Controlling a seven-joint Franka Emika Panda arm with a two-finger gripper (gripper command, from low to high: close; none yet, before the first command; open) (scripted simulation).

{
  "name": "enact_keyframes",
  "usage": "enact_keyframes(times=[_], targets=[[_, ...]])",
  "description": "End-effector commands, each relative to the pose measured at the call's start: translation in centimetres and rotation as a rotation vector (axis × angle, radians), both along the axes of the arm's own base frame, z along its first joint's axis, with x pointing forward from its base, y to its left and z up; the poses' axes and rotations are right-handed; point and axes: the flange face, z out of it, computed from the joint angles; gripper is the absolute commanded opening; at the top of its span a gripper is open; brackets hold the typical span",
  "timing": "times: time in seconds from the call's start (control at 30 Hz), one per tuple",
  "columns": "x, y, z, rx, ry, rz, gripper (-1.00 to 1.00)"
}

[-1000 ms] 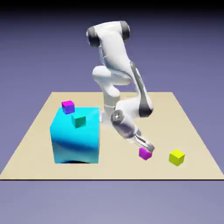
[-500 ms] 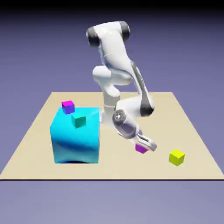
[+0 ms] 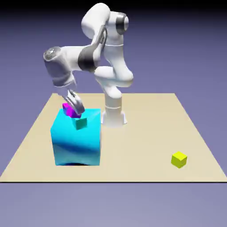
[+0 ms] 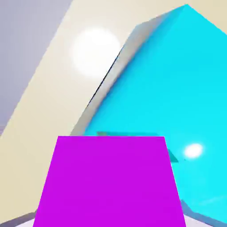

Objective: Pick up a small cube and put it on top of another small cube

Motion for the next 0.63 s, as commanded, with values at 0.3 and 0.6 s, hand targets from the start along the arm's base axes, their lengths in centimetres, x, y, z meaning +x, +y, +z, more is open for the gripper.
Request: enact_keyframes(times=[0.3, 0.6], targets=[[-7.1, -4.6, 2.2, 0.326, -0.066, -0.759, -1.0], [-6.4, -3.3, -0.5, 0.328, -0.067, -0.758, 1.0]])
